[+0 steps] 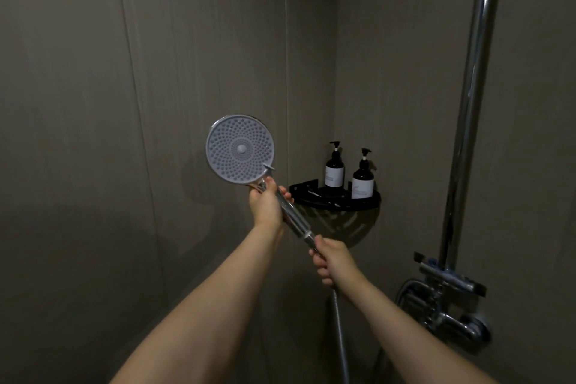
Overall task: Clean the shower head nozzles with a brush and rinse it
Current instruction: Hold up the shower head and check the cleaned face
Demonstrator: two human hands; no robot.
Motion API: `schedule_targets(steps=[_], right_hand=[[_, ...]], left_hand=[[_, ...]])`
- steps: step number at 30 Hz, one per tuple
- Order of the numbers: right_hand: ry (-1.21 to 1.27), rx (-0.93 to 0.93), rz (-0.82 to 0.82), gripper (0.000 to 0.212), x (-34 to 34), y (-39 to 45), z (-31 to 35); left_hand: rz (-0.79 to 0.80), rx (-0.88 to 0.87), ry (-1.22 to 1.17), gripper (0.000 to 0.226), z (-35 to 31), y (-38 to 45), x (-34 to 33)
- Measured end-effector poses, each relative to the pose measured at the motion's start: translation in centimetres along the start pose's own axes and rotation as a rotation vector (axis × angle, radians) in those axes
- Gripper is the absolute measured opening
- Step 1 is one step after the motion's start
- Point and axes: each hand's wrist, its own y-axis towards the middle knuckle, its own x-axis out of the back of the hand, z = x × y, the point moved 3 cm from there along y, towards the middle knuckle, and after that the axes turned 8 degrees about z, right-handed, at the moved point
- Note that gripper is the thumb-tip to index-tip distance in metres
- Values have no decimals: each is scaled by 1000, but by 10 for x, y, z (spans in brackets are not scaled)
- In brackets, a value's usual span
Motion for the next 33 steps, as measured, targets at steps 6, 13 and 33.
schedule_targets(steps=[6,13,33], right_hand=[[-119,56,19,16,3,5,-5],[-47,13,47,31,-2,4,-2],[-416,24,-12,40,-10,3,15]], left_hand=[[-11,23,4,16,2,4,5],[-2,24,7,19,-1,6,2],[85,91,-30,18,-3,9,5]])
